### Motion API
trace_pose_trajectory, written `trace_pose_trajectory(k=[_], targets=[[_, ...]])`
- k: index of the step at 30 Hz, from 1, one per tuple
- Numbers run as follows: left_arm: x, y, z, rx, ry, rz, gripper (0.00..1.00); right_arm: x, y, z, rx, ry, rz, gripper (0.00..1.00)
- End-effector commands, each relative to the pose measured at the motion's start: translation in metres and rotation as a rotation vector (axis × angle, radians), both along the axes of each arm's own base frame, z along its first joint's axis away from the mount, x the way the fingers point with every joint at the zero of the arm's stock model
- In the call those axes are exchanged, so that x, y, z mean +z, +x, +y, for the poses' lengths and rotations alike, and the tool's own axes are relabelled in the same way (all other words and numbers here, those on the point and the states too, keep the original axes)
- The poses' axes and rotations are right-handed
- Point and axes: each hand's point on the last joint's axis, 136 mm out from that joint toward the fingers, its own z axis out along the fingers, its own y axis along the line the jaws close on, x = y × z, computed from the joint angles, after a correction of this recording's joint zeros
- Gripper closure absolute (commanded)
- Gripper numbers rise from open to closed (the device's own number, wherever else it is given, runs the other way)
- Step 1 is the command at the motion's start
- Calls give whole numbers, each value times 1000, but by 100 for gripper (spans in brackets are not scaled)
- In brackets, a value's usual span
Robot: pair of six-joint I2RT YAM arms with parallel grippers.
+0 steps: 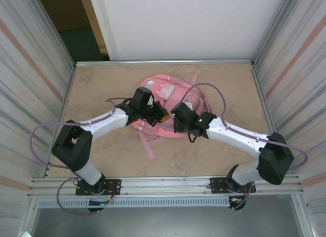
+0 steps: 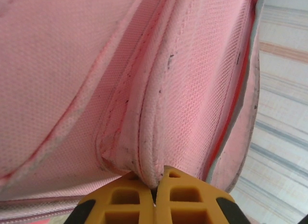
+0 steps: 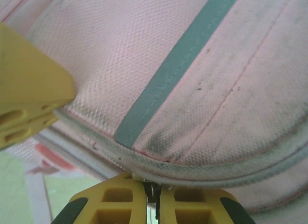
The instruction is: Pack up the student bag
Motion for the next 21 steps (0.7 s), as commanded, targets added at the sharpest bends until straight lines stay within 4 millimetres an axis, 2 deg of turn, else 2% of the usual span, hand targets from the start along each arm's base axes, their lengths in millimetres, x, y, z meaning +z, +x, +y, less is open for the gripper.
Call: trace_pose_trajectory(k=[1,4,7,11,15,16,17,18,21], targets=[[-7,15,25,-37,83,-69,100,12,-25,-9,214,-3,65,100],[-16,27,41,-33,103,-70,100,5,-44,-15,298,5,148,100],[-21,38,48,-54,115,-54,100,-1,-59,-14,374,25,221,100],[-23,57,50,-84,146,-105,100,-10,-67,3,456,65,274,100],[-24,81,63,-48,140,-74,98,-29,-59,20,460,25,282,100],[-24,84,65,-42,122,-63,90,-32,-55,23,451,20,279,100],[-21,86,68,-38,100,-63,73,-33,-52,27,443,20,275,100],[-20,84,70,-34,91,-55,64,-33,-50,31,439,26,272,100],[-17,63,73,-26,97,-47,47,-34,-45,37,435,31,256,100]])
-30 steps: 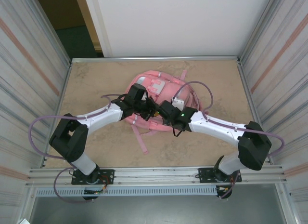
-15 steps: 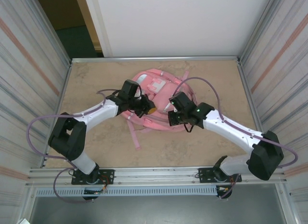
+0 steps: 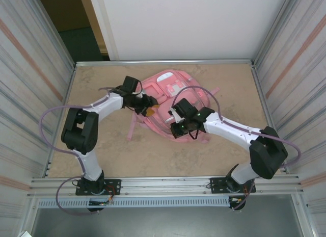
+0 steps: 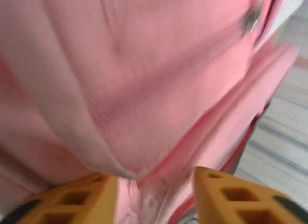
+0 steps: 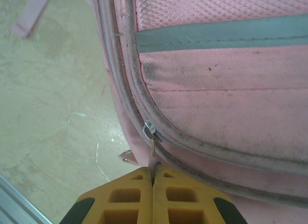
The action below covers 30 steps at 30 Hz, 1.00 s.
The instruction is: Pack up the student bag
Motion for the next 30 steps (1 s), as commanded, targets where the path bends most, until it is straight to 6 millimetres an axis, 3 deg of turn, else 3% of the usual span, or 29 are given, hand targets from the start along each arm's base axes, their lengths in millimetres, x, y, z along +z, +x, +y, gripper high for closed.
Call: trace_pose_trajectory(k=[1,5,11,17,21,23,25,30], targets=[[14,-14,7,22,25,-59,45,0,-14,6,31,3,55,100],[7,-48,-2,49,70,-46,43,-5,-16,5,37,-4,63,100],[10,-63,-39,111,54,-99,46,4,-21,17,52,91,46,100],[-1,-73,-39,206,102,-89,55,8,-21,17,72,84,24,100],[3,-66,-58,180,21,-86,80,0,-21,10,56,59,4,100],[11,-66,-67,177,-43,-76,92,-3,-19,5,27,39,-16,92],[18,-70,-71,160,-64,-66,100,-3,-15,1,-20,29,-36,77],[21,-82,-74,125,-90,-27,100,1,-13,6,-77,35,-87,66]])
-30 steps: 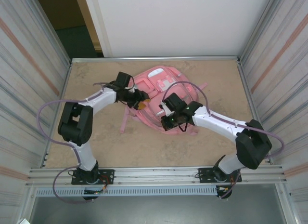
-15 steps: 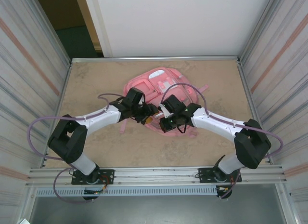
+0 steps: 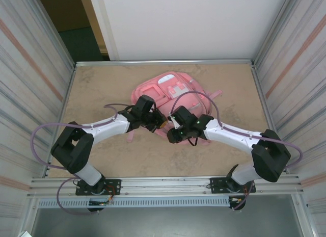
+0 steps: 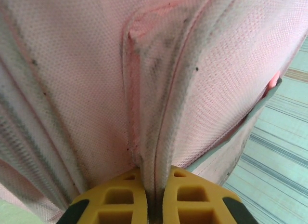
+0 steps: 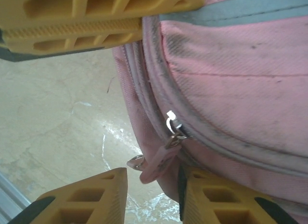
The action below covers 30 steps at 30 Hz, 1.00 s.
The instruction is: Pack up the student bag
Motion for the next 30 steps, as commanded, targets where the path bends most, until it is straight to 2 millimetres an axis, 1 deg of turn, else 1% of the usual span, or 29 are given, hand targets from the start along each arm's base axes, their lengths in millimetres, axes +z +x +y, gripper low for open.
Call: trace_pose_trajectory(k=[1,3,7,8,10,14,16,19,22,24,27,29,30], targets=[[23,-4,-13,-27,-100,-12,100,10,7,-1,-82,9,-65,65],[22,-7,-13,-33,-108,-3,100,11,12,-6,-141,-24,-106,63],[22,-12,-12,-36,-109,9,100,20,27,-31,-330,-121,-206,55],[21,-13,-11,-38,-107,11,100,20,28,-33,-353,-122,-208,55],[20,-15,-10,-42,-102,16,100,23,28,-30,-376,-98,-209,61],[20,-16,-6,-41,-86,15,100,26,28,-24,-384,-72,-215,82],[20,-14,2,-33,-64,5,100,28,26,-26,-389,-72,-213,90],[20,-9,13,-31,-53,1,100,32,23,-29,-374,-66,-218,100],[20,-2,25,-31,-51,-7,100,36,19,-37,-341,-74,-231,100],[18,6,41,-22,-24,-15,100,36,18,-47,-335,-79,-219,100],[15,22,62,-14,-3,-34,100,33,18,-67,-353,-79,-182,100],[12,30,69,-33,-3,-19,100,30,16,-74,-332,-58,-157,100],[12,36,70,-60,-20,-17,100,29,16,-75,-313,-46,-147,100]])
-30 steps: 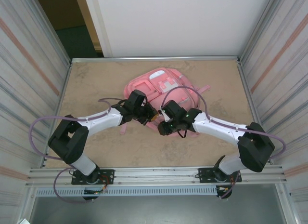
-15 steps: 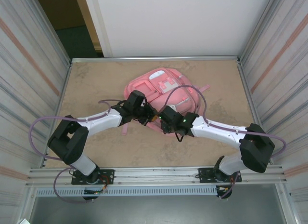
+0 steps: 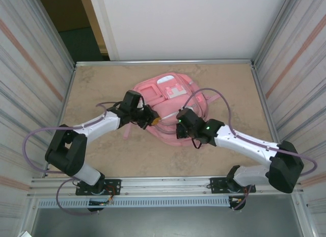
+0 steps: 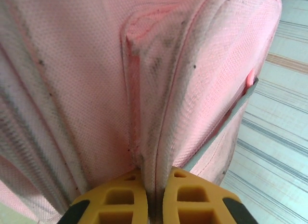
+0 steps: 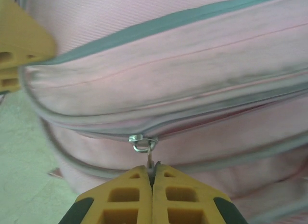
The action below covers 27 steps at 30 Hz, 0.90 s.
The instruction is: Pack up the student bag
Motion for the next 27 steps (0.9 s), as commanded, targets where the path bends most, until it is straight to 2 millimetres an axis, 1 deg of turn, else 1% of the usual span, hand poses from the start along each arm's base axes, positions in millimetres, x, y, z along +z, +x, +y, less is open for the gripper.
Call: trace_pose_trajectory(k=[1,3,4,6,7,9,10,11,13,14,16,19,21,24,26,27], targets=[[-1,30,27,-26,40,-49,100,-12,-12,-31,37,-72,54,100],[2,42,27,-65,15,-52,100,-12,-12,-26,67,-53,55,100],[0,49,30,-73,22,-48,95,-11,-11,-19,88,-32,55,100],[-1,64,38,-56,40,-63,80,-7,-7,-2,111,25,55,100],[-4,71,48,-19,54,-56,74,-5,-4,7,116,60,56,100],[-8,75,65,68,57,-43,69,1,3,25,130,112,55,100],[-9,71,72,113,52,-30,64,6,6,36,144,134,50,100],[-9,65,77,145,47,-21,61,11,8,47,162,150,38,100],[-7,45,81,157,53,-11,56,21,11,67,198,171,9,100],[-9,31,81,149,67,4,53,25,12,76,215,184,-4,100],[-8,9,80,138,99,13,49,30,12,92,250,216,-10,100],[-1,-12,73,151,117,-1,45,25,6,109,308,253,14,100],[6,-18,70,178,128,-21,43,18,3,115,331,259,23,100],[12,-18,64,200,168,-63,41,10,-1,119,331,262,58,100],[10,-15,57,198,190,-75,42,6,-3,115,320,236,66,100],[7,-13,52,194,191,-72,42,4,-3,110,301,210,70,100]])
